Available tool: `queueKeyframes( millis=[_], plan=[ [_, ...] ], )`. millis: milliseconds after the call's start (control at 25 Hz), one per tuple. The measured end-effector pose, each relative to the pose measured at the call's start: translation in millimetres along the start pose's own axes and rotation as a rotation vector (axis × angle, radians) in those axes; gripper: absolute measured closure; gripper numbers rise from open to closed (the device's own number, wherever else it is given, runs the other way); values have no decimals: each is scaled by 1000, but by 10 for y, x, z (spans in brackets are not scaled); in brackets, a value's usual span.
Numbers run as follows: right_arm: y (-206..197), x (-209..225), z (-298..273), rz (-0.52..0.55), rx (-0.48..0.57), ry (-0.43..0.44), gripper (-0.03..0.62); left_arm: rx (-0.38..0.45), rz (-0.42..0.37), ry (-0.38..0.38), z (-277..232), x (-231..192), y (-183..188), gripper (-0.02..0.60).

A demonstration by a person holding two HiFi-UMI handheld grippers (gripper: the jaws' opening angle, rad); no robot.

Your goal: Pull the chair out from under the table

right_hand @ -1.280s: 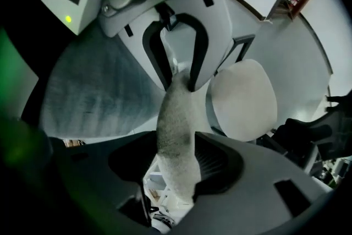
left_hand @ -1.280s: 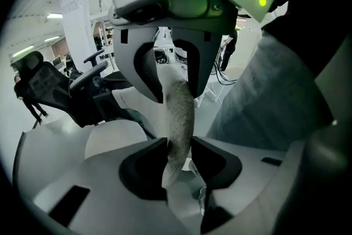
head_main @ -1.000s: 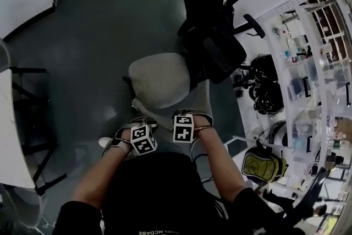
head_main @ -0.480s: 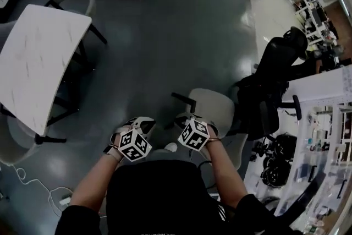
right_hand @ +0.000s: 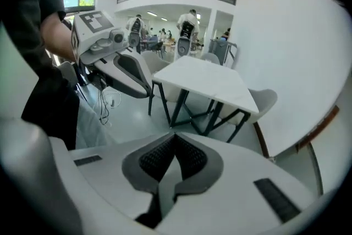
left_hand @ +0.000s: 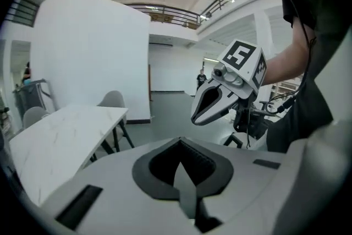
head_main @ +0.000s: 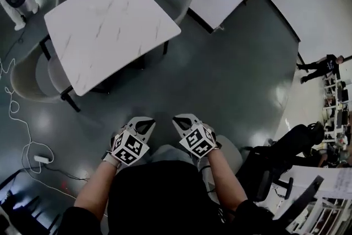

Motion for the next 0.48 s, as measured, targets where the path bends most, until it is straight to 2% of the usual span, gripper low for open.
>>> queueKeyframes(
  millis=[120,320,480],
  plan=[
    [519,-83,-128,55,97,37,580,44,80,136,406,-268,-34,577],
    [1273,-307,-353,134,252,163,582,114,204,372,1019,-594,-129,577],
    [1787,-497,-366,150,365,252,582,145,283,499,1398,-715,-200,577]
  ],
)
Point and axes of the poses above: the fingertips, and each gripper's own axes: z backward along the fingers, x to its right, y out of its top, the point moved 4 cm from there along z, backward along the fingers, and after that the axes turned 8 degrees about -z, right-handed, at the moved point
